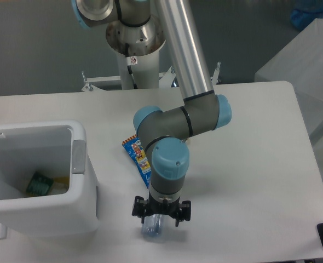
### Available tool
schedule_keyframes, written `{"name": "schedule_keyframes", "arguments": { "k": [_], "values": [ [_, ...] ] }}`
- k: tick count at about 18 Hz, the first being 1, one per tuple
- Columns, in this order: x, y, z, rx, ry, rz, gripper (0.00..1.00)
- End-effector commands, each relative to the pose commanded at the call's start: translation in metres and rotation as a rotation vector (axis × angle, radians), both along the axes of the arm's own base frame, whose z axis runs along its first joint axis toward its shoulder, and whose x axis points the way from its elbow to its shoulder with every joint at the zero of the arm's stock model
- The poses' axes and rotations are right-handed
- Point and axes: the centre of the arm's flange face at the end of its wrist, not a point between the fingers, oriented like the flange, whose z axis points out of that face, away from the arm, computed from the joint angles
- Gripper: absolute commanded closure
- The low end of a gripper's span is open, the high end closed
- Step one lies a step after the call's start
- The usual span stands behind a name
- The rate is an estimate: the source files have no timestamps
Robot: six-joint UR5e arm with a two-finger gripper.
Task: Place the trash in the trash can
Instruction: 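Lower the gripper over the bottle's cap end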
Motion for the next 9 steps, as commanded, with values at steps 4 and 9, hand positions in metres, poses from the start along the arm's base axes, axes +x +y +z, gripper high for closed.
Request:
{"name": "schedule_keyframes", "arguments": {
  "k": [4,9],
  "values": [
    [0.0,0.002,0.002,0.019,0.019,-0.005,0.0],
    [0.005,0.006,-0.008,0.015,0.013,0.0,0.0]
  ]
}}
